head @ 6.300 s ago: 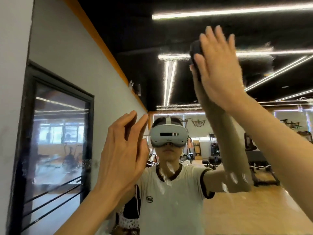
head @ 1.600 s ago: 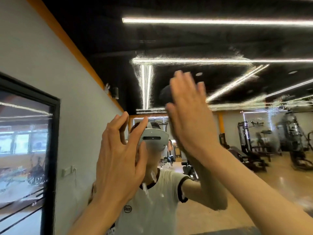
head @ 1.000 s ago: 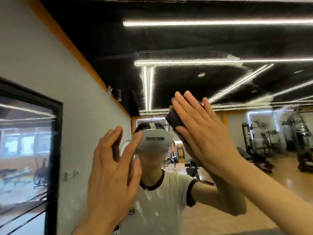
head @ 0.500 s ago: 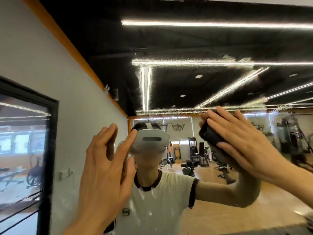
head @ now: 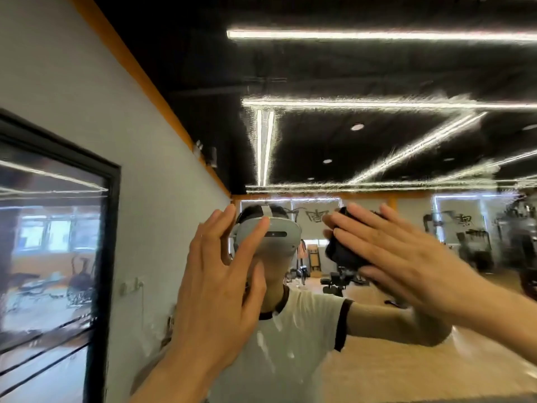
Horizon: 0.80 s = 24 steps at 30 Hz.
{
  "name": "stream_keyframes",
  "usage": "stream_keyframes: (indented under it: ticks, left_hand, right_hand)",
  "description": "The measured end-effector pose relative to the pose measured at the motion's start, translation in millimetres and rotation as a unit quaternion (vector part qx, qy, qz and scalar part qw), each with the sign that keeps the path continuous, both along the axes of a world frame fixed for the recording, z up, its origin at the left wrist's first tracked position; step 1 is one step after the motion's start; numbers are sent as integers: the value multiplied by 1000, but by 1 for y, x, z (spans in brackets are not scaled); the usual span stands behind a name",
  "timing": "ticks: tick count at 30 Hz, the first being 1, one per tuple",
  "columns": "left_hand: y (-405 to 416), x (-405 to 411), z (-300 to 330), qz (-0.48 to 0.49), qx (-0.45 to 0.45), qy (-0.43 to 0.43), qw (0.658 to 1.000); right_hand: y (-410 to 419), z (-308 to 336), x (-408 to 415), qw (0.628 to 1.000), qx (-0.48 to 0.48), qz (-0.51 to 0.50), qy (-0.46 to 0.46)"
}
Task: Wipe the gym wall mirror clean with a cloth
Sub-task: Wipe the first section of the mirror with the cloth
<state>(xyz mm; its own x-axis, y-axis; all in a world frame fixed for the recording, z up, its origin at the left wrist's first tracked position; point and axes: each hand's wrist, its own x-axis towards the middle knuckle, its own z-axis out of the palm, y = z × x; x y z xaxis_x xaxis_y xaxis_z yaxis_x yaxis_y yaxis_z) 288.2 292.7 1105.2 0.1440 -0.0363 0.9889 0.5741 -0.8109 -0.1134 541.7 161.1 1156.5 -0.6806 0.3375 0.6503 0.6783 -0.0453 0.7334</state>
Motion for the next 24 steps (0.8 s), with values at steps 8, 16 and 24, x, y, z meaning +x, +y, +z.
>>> stream_keyframes:
  ticks: [8,16,24]
  left_hand:
    - [-1,-15,5,14,7,31,999]
    - [13,-37,8,24,12,-7,1000]
    - [15,-36,7,31,27,-10,999]
  right_hand:
    - [-1,108,8,960,111,55,251]
    - [-2,21,-7,1000,4,4,12]
    - [21,85,-38,975,94,59,192]
